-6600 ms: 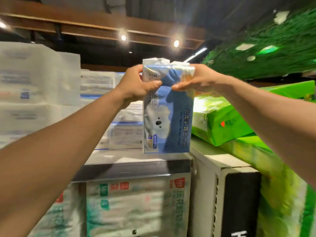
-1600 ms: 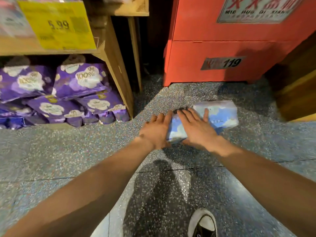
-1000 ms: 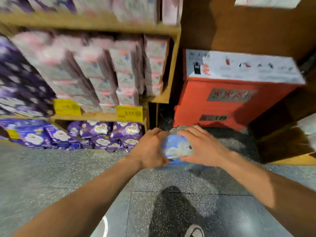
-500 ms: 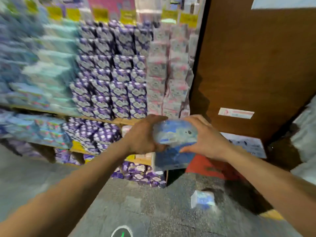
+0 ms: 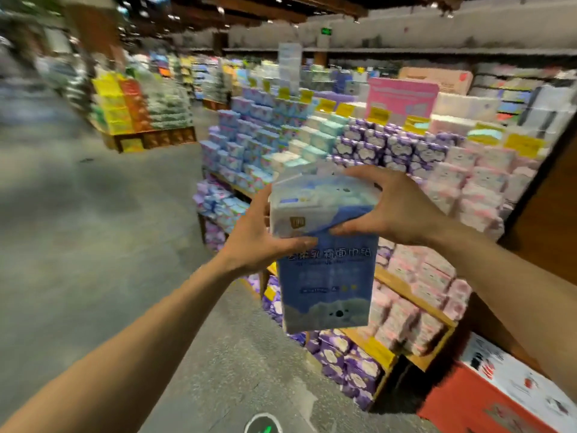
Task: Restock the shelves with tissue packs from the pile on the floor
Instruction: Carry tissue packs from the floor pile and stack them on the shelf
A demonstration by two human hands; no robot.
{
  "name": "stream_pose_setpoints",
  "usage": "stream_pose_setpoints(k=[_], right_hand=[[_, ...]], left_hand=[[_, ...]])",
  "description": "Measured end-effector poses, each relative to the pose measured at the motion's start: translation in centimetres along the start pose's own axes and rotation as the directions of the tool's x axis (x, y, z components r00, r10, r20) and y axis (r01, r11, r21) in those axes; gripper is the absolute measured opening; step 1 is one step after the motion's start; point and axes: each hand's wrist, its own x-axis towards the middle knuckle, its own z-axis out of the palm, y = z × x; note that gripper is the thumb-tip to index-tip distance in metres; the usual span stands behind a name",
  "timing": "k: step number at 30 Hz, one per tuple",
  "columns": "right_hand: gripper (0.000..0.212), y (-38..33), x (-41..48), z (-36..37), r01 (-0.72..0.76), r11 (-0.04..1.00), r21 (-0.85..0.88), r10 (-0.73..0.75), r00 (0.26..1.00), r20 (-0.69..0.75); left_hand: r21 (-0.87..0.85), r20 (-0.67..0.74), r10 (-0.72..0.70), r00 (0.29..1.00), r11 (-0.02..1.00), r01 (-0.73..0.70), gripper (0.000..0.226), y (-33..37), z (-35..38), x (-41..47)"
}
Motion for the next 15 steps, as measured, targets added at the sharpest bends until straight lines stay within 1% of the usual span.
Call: stream_pose_setpoints(k=[2, 4, 6, 8, 10, 11, 13, 15], right_hand=[[0.091, -3.5, 1.6, 3.0, 0.069, 0.996, 0.064, -0.071, 0.997, 0.029], [0.098, -7.0, 3.1, 6.6, 0.140, 0.979, 0.147, -0.147, 0.988, 0.037], [0.102, -10.9, 4.9, 10.7, 0.191, 0.941, 0.280, -0.204, 0.979, 0.018], [0.102, -15.5, 6.8, 15.5, 0.207, 0.862, 0.463, -0.232, 0.973, -0.003], [0.095, -20.9, 8.7, 21.1, 0.198, 0.791, 0.579, -0.270, 0.962, 0.040], [0.090, -23.7, 9.6, 24.0, 0.197, 0.774, 0.602, -0.294, 0.954, 0.065], [0.092, -29.9, 11.2, 29.5, 0.231, 0.755, 0.613, -0.351, 0.933, 0.080], [0.082, -36.3, 12.3, 34.3, 0.259, 0.697, 0.669, -0.419, 0.904, 0.088]], left_hand=[[0.022, -0.097, -0.024, 0.995, 0.999, 0.026, 0.097, 0.6, -4.6, -2.7], [0.018, -0.189, -0.048, 0.981, 0.998, 0.052, 0.099, 1.3, -9.4, -5.5], [0.036, -0.274, -0.051, 0.960, 0.997, 0.063, 0.097, 1.6, -14.8, -8.2], [0.064, -0.360, -0.066, 0.931, 0.993, 0.095, 0.095, 2.0, -21.0, -10.9], [0.107, -0.433, -0.064, 0.899, 0.987, 0.121, 0.093, 2.5, -27.8, -14.0], [0.131, -0.461, -0.067, 0.885, 0.981, 0.143, 0.090, 3.0, -31.2, -15.6], [0.183, -0.521, -0.062, 0.851, 0.966, 0.183, 0.083, 3.8, -38.1, -19.1], [0.232, -0.573, -0.052, 0.818, 0.947, 0.222, 0.086, 4.6, -44.5, -22.8]])
